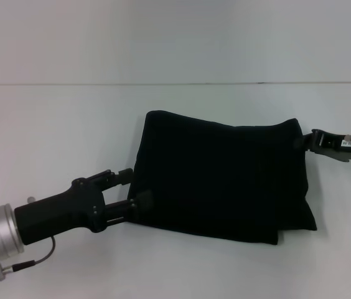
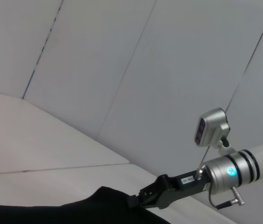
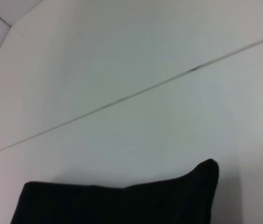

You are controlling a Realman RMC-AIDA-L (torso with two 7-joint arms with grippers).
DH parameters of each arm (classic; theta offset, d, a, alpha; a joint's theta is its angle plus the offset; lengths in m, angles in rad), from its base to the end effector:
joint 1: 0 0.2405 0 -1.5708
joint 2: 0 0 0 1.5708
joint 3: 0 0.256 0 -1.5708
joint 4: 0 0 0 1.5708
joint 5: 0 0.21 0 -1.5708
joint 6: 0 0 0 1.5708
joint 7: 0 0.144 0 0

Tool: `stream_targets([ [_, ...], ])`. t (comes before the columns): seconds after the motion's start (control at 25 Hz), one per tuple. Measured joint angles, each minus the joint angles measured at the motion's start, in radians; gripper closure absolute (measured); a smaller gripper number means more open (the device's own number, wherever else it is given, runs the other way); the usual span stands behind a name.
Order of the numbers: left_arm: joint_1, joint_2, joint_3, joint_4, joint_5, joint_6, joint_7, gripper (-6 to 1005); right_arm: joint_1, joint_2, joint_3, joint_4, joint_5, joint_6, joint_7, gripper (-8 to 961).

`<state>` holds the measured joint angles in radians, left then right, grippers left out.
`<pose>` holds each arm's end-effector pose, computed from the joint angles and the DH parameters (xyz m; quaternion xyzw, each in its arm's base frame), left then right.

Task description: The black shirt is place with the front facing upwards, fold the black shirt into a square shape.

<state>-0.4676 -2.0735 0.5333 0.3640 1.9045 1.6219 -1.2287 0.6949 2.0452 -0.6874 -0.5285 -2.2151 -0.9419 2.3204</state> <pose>-0.2830 0.2900 -0.0215 -0.8761 -0.2852 -0.3653 0.1326 0.2942 0.4118 -0.0007 -0.7202 0.6148 0.1805 0.2660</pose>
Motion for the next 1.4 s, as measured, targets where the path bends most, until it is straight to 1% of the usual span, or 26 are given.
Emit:
stream_targets([
  [0.12,-0.005,-0.001,0.001,-0.010,0.001,-0.004,-0.001,191,0.008,0.007,0.000,0.011,0.016,0.057,-0.035,910],
  [0.24,-0.008,-0.003,0.002,-0.018,0.001,-0.005,-0.002,191,0.014,0.008,0.000,0.011,0.017,0.082,-0.046,910],
  [0.44,-0.012,-0.004,0.003,-0.029,0.004,-0.008,-0.008,192,0.030,0.004,-0.005,0.011,0.018,0.130,-0.061,909],
  [0.64,-0.015,-0.007,0.004,-0.030,0.004,-0.027,-0.029,191,0.047,0.013,-0.017,0.054,0.014,0.207,-0.085,909],
  [0.76,-0.016,-0.006,0.005,-0.030,0.004,-0.032,-0.035,190,0.048,0.014,-0.018,0.069,0.013,0.235,-0.089,908],
  [0.96,-0.020,-0.008,0.001,-0.030,0.000,-0.035,-0.044,191,0.019,0.013,0.001,0.071,0.039,0.279,-0.090,904],
  [1.08,-0.027,-0.008,0.000,-0.030,0.001,-0.048,-0.059,191,-0.014,0.004,0.018,0.063,0.096,0.285,-0.096,900],
  [1.16,-0.029,-0.008,0.001,-0.030,0.001,-0.052,-0.063,191,-0.045,-0.005,0.025,0.049,0.153,0.255,-0.129,828],
  [1.28,-0.031,-0.008,0.001,-0.029,0.000,-0.053,-0.076,192,-0.099,-0.018,0.032,0.018,0.256,0.145,-0.264,721],
  [1.4,-0.037,-0.005,-0.001,-0.029,-0.001,-0.058,-0.105,192,-0.156,-0.026,0.060,0.000,0.337,-0.016,-0.435,489],
])
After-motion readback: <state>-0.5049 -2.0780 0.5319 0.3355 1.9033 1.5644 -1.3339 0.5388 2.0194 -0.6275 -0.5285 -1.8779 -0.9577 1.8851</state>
